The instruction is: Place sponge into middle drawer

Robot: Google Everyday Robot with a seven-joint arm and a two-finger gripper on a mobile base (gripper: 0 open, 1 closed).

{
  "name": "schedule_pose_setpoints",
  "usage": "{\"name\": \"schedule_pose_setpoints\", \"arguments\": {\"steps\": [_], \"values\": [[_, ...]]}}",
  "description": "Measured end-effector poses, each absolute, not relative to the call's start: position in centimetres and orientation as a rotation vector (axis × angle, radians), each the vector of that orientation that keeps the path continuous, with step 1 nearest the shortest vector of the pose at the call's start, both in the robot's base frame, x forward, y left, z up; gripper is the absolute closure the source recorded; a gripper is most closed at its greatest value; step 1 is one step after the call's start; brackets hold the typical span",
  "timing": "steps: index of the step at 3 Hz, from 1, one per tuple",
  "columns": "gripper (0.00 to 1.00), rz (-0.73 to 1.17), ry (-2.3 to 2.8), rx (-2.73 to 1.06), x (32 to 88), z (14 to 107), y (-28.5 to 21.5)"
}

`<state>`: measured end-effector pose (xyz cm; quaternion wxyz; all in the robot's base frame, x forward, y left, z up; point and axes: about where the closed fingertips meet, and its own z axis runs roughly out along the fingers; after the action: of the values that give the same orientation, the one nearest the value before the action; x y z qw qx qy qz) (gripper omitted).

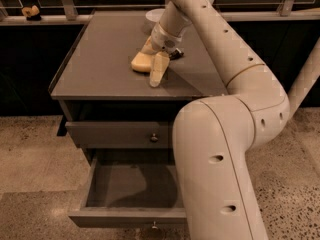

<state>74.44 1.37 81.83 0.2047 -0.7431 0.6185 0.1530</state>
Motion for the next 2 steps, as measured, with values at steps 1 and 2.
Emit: {"name": "schedule_pose_setpoints", "arguments": {"steps": [1,2], "values": [[0.42,0.426,1.724,-2.072,74.46,81.82,1.39],[0.65,0.426,1.724,-2.071,74.46,81.82,1.39]]}}
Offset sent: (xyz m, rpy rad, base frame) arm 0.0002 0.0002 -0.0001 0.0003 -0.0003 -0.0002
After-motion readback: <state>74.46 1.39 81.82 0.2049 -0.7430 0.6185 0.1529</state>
